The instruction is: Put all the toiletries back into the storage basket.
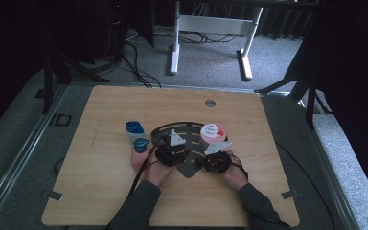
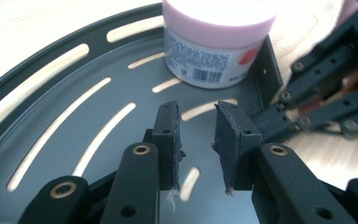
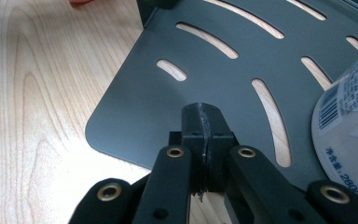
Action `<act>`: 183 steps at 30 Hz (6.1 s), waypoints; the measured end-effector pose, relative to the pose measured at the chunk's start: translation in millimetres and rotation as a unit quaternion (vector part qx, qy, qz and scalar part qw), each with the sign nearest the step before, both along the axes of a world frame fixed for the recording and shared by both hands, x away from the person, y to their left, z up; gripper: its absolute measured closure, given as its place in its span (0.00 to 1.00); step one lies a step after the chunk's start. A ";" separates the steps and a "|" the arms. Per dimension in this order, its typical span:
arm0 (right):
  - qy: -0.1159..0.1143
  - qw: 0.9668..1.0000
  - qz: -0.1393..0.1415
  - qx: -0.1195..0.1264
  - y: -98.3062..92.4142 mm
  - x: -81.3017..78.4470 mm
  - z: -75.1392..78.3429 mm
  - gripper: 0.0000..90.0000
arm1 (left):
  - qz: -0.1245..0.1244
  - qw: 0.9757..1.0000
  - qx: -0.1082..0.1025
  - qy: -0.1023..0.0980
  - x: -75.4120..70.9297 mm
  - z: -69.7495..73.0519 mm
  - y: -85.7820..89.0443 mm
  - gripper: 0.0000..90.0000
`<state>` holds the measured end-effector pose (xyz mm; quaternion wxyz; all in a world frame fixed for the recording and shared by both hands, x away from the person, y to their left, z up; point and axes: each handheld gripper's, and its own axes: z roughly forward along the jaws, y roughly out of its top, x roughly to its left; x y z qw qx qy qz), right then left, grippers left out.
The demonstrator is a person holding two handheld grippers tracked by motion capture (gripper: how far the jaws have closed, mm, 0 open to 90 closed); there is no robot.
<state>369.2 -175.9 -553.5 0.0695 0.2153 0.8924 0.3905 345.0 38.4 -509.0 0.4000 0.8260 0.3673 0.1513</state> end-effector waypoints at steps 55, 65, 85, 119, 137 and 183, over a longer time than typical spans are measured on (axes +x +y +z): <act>0.003 1.000 0.002 0.007 -14.9 -11.9 7.4 0.71 | -0.141 0.990 -0.004 -0.022 -56.8 44.9 77.8 0.67; 0.003 1.000 -0.013 -0.001 -35.2 -21.5 8.6 0.63 | -0.138 0.990 -0.004 -0.016 -65.1 47.2 99.0 0.67; 0.008 0.999 -0.035 -0.004 -50.3 -28.5 6.1 0.56 | -0.056 0.998 -0.002 -0.021 -76.1 54.1 132.5 0.64; 0.011 0.999 -0.040 0.002 -52.6 -28.3 4.8 0.54 | 0.083 0.996 0.030 -0.018 -45.7 49.7 125.5 0.46; 0.012 0.999 -0.040 0.005 -53.2 -27.6 4.7 0.54 | 0.109 0.994 0.009 -0.013 -31.5 45.7 116.2 0.50; 0.015 0.999 -0.031 0.000 -48.0 -26.2 2.4 0.54 | 0.091 0.996 0.017 -0.004 -26.4 43.2 102.7 0.58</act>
